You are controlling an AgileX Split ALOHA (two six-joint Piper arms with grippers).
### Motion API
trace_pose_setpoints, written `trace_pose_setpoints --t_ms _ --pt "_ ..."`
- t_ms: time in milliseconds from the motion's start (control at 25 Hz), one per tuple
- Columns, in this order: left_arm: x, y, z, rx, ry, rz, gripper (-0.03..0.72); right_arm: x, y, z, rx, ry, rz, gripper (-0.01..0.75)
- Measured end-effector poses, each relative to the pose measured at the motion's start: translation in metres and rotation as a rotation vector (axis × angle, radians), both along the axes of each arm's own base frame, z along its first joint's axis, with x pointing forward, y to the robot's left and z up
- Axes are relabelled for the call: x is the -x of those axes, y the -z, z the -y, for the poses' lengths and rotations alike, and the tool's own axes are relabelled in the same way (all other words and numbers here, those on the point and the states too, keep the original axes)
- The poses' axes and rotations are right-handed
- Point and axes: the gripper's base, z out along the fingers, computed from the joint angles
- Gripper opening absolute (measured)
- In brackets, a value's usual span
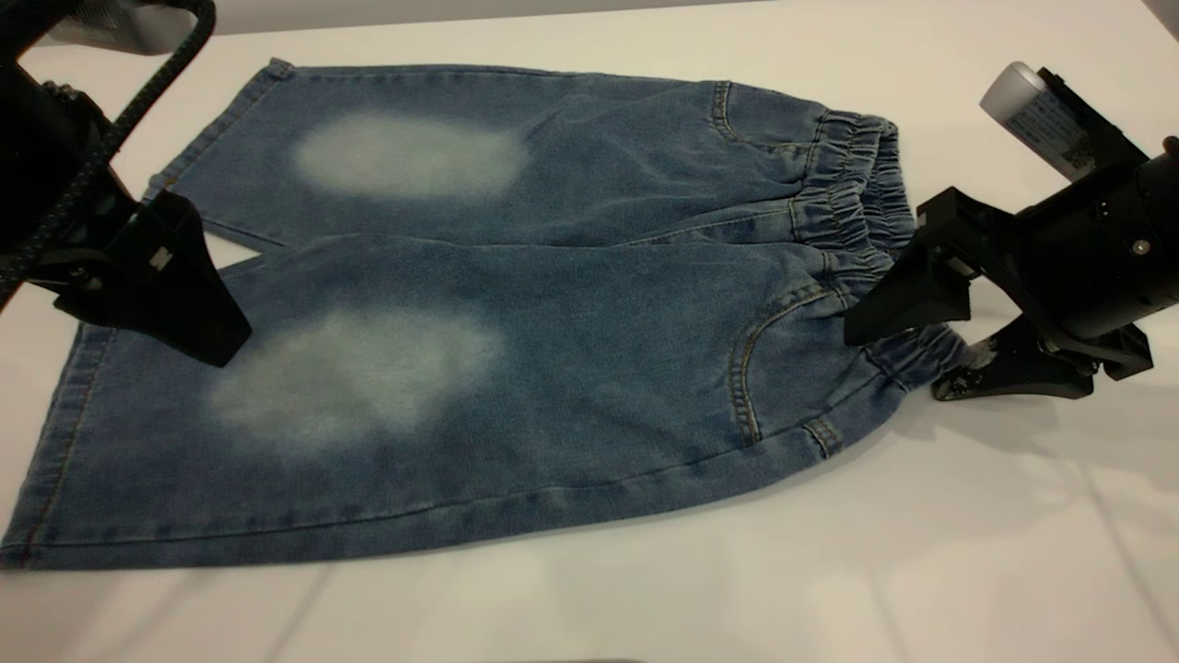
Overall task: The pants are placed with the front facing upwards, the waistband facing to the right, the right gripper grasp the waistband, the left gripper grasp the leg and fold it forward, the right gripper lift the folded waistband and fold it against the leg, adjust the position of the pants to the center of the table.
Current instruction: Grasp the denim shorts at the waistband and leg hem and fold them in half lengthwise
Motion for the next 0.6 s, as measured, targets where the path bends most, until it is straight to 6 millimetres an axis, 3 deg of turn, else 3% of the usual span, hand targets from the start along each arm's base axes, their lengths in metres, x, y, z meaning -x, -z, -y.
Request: trace_pose_setpoints --t_ms 160,320,440,600 --pt "0.0 0.0 0.0 -0.001 0.001 0.0 0.556 -0.0017 -0.0003 -0.0017 -0.012 -0.028 0.023 0.517" --pt "0.0004 0.0003 -0.0007 -0.012 0.014 -0.001 0.556 -0.0012 0.0014 -0.0015 -0.009 -0.031 0.019 0.444" --pt "0.0013 0.0008 -0.0017 -0.031 0.037 -0.006 0.556 -0.0008 0.003 -0.001 -0.001 -0.033 0.015 0.325" --pt "0.0019 0.0014 -0.0035 -0.063 0.071 -0.006 0.556 -0.0009 0.0031 -0.0007 0.003 -0.033 0.015 0.078"
